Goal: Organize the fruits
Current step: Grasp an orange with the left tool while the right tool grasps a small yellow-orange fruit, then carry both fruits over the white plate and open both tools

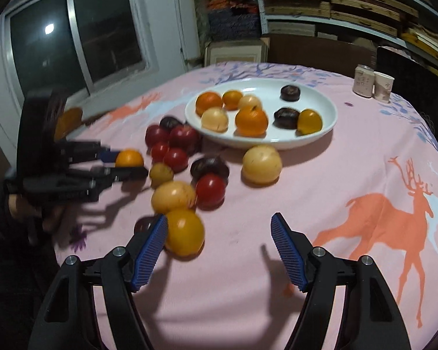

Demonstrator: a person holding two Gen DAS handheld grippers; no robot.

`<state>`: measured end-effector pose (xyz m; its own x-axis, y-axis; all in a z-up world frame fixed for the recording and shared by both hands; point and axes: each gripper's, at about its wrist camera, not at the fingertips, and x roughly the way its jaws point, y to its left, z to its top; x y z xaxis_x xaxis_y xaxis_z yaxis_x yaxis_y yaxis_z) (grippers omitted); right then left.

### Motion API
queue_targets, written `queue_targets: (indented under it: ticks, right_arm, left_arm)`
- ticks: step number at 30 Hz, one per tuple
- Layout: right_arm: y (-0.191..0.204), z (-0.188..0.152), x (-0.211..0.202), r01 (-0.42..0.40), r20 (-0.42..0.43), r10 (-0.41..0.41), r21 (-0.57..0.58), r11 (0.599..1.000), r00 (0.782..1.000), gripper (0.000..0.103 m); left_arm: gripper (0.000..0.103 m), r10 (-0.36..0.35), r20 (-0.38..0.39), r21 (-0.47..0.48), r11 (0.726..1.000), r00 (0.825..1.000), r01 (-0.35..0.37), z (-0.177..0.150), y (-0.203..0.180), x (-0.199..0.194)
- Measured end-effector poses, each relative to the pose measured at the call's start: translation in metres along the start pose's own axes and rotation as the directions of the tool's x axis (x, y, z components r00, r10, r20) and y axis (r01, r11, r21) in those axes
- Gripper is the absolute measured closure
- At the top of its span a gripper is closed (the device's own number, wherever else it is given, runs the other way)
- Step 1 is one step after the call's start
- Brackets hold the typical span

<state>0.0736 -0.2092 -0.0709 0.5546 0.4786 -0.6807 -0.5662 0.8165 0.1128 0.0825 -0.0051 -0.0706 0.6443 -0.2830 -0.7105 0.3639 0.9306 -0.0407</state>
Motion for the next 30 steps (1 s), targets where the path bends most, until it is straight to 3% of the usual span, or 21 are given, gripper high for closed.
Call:
queue_targets:
  ticks: [8, 11, 13, 22, 30]
  right_arm:
    - [0.012, 0.002, 0.013, -0.033, -0.066, 0.033, -0.005, 0.999, 0.997, 0.042]
    - [0.015, 0.003, 0.014, -0.057, -0.065, 0.058, 0.007, 0.998, 0.996, 0.053]
    - [0.016, 0.003, 0.014, -0.088, -0.066, 0.089, 0.015, 0.996, 0.994, 0.065]
    - [0.003, 0.002, 0.007, -0.133, -0.013, 0.134, 0.082, 0.988, 0.991, 0.066]
    - [-0.025, 0.001, -0.002, -0.186, 0.064, 0.176, 0.223, 0.957, 0.982, 0.066]
  left_arm:
    - [0.067, 0.010, -0.008, 0.004, 1.000, 1.000, -0.010, -0.001, -0.001, 0.002]
    - [0.067, 0.009, -0.008, 0.005, 1.000, 1.000, -0.009, -0.001, -0.001, 0.002]
    - [0.067, 0.009, -0.008, 0.005, 1.000, 1.000, -0.009, -0.001, -0.001, 0.002]
    - [0.067, 0.009, -0.003, -0.004, 1.000, 1.000, -0.009, -0.001, 0.001, 0.002]
    - [0.067, 0.001, 0.021, -0.009, 1.000, 1.000, -0.001, -0.002, 0.003, -0.003]
